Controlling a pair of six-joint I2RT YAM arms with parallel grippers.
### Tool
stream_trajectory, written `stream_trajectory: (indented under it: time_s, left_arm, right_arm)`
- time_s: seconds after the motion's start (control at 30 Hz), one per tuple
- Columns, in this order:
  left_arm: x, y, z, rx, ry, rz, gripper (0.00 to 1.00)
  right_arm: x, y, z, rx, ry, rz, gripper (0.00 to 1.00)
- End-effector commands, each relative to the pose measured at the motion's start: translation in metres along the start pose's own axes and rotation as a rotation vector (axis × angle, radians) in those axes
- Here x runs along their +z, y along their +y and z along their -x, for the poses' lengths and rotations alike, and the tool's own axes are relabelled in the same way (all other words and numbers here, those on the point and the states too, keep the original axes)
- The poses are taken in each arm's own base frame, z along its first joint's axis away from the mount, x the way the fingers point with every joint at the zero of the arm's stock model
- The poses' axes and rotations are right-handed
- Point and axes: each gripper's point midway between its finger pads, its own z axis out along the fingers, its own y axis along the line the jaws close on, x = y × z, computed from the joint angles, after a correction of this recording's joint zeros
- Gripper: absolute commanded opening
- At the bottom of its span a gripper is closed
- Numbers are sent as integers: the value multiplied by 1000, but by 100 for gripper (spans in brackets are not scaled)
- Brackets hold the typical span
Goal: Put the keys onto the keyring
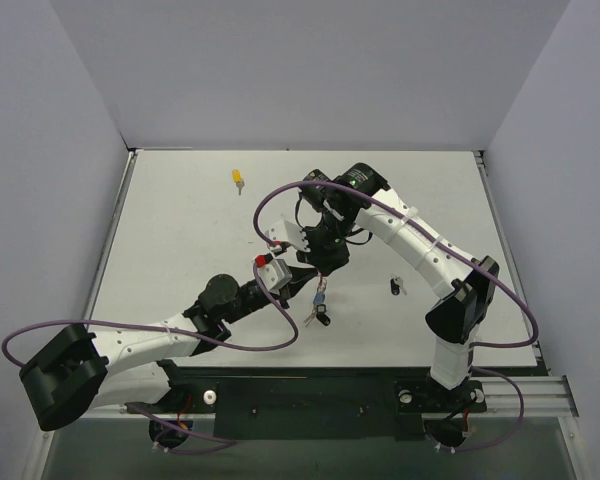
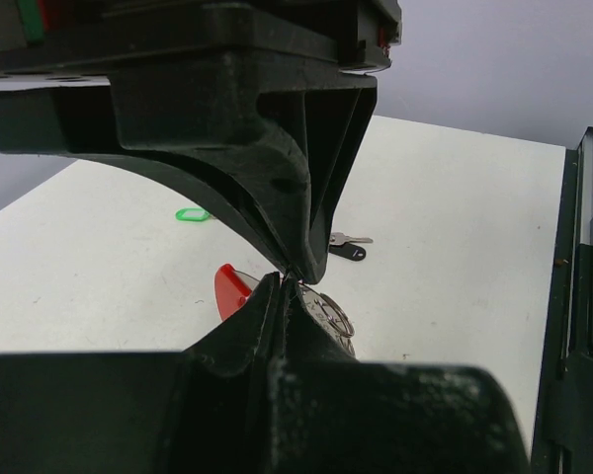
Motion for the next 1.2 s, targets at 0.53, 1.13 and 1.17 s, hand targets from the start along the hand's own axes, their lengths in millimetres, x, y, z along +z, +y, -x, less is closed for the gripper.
stream_trajectory:
  time_s: [0.53,1.13,1.17]
  left_arm:
    - [-27,20,64,-342,-420,137,0]
    - [-4,23,50,18,-235,146,0]
    - [-6,27,51,39,-246,157,0]
  right_arm:
    - [-32,22,6,274,-342,94,41]
    - [-40,-14,0,426,-507,13,39]
    - [-40,-15,0,427,-507,8,39]
